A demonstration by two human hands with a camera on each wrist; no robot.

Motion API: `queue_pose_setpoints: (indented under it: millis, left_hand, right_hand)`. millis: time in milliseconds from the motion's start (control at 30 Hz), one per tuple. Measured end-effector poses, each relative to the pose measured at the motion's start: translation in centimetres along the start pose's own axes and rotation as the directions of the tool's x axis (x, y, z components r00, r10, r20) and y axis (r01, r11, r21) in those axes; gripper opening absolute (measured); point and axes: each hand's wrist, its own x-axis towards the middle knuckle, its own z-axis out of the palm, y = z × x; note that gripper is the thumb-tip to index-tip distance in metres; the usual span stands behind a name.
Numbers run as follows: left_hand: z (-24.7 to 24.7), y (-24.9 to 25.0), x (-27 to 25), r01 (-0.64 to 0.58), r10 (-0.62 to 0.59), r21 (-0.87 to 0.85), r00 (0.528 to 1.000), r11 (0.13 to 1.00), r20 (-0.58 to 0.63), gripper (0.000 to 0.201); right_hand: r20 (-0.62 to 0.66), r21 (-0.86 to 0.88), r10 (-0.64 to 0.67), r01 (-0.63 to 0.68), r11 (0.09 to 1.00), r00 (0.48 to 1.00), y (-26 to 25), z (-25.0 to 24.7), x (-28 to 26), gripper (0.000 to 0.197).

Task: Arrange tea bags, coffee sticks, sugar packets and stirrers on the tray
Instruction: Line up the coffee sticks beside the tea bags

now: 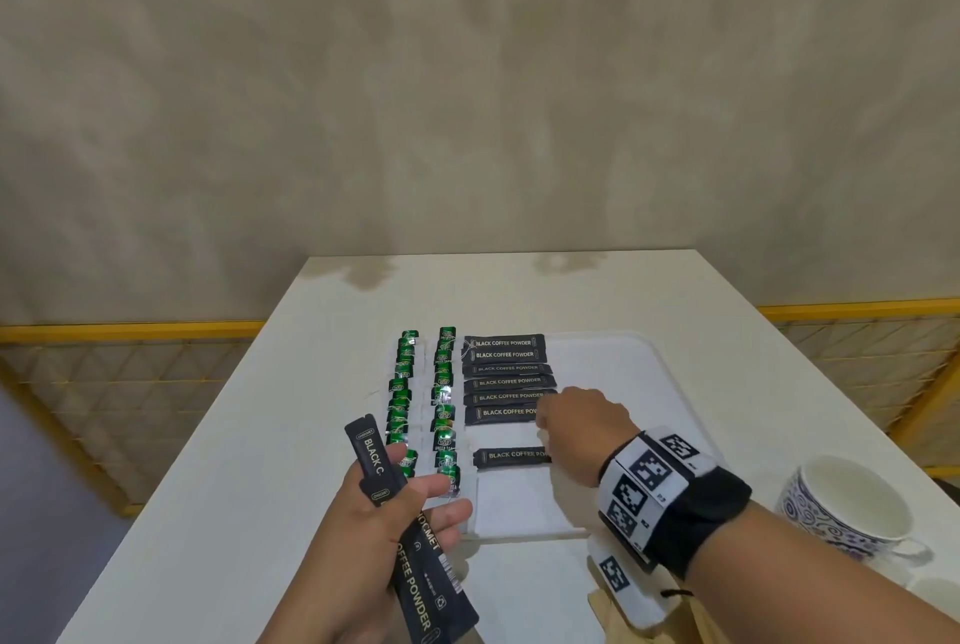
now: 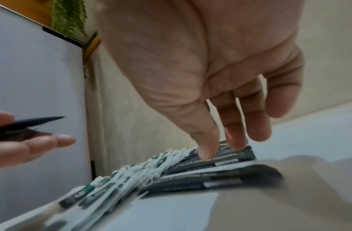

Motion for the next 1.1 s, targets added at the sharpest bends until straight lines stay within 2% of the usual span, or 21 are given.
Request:
queue_pose_setpoints:
  millis: [67, 167, 233, 400, 800, 967, 1100]
  left_hand:
    - [-0.1, -0.1, 0.1, 0.0, 0.0, -0.003, 1.0, 1.0, -0.005, 0.039]
    - [-0.2, -0.3, 0.2, -0.006, 0.006, -0.004, 1.0, 1.0, -0.002, 0.038]
    - [-0.1, -0.3, 0.2, -0.001, 0.001, -0.009, 1.0, 1.0, 0.005, 0.038]
    - [0.1, -0.4, 0.1, 0.002, -0.002, -0.014, 1.0, 1.0, 0.002, 0.035]
    - [0.1, -0.2, -0.3, 0.012, -0.012, 0.0, 1.0, 1.0, 0.002, 0.038]
    - [0.2, -0.1, -0.4, 0.033, -0.033, -0.021, 0.999, 0.999, 0.013, 0.036]
    - [0.7, 0.1, -0.5, 0.023, -0.021, -0.066, 1.0, 0.998, 0.022, 0.034]
  right_hand:
    - [-0.059, 0.021, -0.075, 0.077, 0.997, 0.995, -0.3, -0.1, -0.7, 0.029]
    - [0.023, -0.025, -0.18, 0.181, 0.983, 0.983, -1.2, 0.4, -2.2, 0.031]
    - [0.073, -0.098, -0.199, 0.206, 0.974, 0.977, -1.8, 1.0, -2.9, 0.033]
    - [0.088, -0.148, -0.147, 0.159, 0.976, 0.985, -2.5, 1.1, -3.1, 0.038]
    - [0.092, -0.135, -0.071, 0.083, 0.987, 0.993, -3.5, 0.8, -1.8, 0.04]
    - [0.091, -0.131, -0.072, 0.084, 0.988, 0.993, -3.5, 0.7, -2.0, 0.04]
    - [0.052, -0.072, -0.129, 0.133, 0.989, 0.99, -3.2, -0.2, -3.1, 0.038]
